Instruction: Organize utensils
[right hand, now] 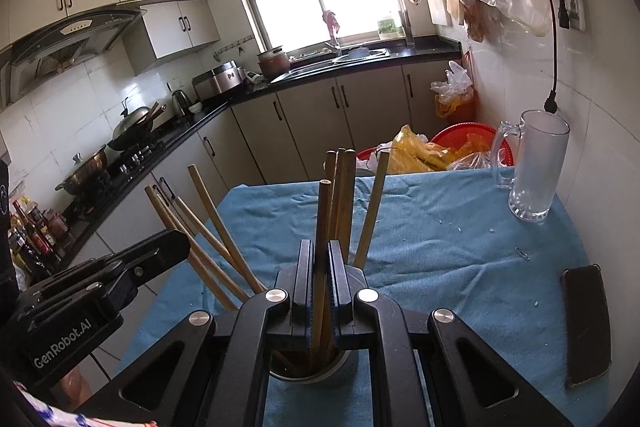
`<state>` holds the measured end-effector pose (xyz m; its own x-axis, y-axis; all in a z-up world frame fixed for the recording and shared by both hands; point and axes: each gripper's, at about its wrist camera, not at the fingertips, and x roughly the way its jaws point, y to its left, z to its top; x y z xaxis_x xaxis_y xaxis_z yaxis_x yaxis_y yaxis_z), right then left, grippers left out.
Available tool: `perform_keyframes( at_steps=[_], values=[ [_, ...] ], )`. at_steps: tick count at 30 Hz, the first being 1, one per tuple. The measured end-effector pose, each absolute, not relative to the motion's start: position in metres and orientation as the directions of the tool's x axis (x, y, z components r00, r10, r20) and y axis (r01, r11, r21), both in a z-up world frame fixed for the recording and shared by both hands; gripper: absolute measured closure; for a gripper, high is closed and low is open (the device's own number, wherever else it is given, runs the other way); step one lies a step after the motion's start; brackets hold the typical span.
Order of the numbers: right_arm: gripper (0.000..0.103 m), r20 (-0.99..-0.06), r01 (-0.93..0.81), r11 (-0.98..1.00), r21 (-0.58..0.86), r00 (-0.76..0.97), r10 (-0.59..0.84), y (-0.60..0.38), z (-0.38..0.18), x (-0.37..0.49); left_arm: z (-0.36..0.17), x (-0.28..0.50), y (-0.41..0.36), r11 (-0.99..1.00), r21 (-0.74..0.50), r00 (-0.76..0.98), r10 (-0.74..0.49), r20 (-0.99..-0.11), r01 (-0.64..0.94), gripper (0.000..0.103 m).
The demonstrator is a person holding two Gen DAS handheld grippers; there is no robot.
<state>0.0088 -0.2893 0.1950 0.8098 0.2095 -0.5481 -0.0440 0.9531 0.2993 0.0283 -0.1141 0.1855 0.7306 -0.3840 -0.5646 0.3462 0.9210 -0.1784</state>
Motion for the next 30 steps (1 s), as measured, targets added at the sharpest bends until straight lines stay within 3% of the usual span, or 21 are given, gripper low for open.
perform_keyframes(
  at_steps=[16, 19, 21, 23, 27, 30],
  values=[
    [0.095, -0.533, -0.051, 0.956, 0.289, 0.821, 0.205, -0.286, 0.201, 0.009, 0.187, 0.018, -0.105, 0.926, -0.179, 0.739, -0.373, -0.562, 0.331, 0.098],
    [0.089, -0.525, -0.054, 0.958, 0.282, 0.827, 0.201, -0.285, 0.207, 0.006, 0.191, 0.013, -0.103, 0.931, -0.169, 0.747, -0.362, -0.558, 0.325, 0.096],
    [0.080, -0.517, -0.053, 0.958, 0.282, 0.833, 0.198, -0.285, 0.210, 0.003, 0.193, 0.009, -0.101, 0.933, -0.165, 0.751, -0.355, -0.556, 0.319, 0.091],
    [0.080, -0.509, -0.052, 0.958, 0.282, 0.838, 0.195, -0.287, 0.213, 0.001, 0.195, 0.003, -0.097, 0.936, -0.163, 0.759, -0.349, -0.550, 0.312, 0.075],
    [0.077, -0.498, -0.045, 0.957, 0.285, 0.846, 0.189, -0.289, 0.220, -0.007, 0.201, -0.008, -0.091, 0.944, -0.151, 0.778, -0.327, -0.536, 0.292, 0.067],
    [0.068, -0.487, -0.038, 0.957, 0.289, 0.854, 0.181, -0.292, 0.224, -0.014, 0.206, -0.017, -0.084, 0.946, -0.162, 0.780, -0.324, -0.536, 0.281, 0.053]
  ],
)
